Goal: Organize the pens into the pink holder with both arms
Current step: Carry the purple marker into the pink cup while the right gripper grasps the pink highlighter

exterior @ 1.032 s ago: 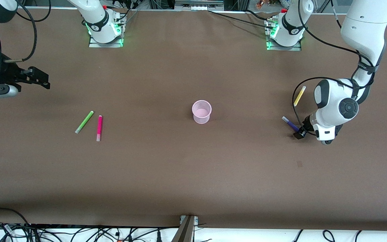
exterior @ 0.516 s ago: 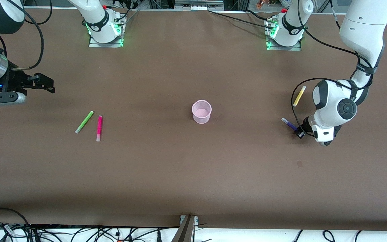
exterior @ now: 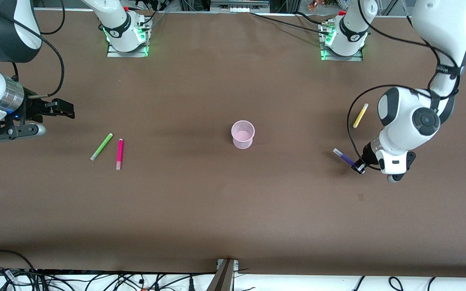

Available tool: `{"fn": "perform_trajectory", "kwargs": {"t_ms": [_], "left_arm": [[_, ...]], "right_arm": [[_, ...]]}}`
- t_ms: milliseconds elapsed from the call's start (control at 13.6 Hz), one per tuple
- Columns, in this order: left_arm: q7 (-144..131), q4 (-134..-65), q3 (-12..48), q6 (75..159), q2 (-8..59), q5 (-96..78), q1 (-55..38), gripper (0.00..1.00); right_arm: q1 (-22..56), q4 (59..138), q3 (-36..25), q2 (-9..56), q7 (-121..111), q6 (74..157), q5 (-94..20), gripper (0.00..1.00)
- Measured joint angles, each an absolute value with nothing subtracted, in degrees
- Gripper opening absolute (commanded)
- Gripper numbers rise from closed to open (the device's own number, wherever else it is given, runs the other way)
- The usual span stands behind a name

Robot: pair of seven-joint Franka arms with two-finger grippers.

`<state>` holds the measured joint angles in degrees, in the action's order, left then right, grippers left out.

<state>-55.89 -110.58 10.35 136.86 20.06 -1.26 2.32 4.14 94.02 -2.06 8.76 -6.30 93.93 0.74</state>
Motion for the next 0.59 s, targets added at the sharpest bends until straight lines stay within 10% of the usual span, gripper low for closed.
{"fn": "perform_trajectory", "kwargs": {"t_ms": [590], "left_arm": [[-86.17, -104.69, 19.72, 134.61, 17.88, 10.64, -10.58, 0.00]], "right_arm": [[4.23, 106.22, -1.51, 8.80, -1.61, 108.19, -2.77, 1.00]]}}
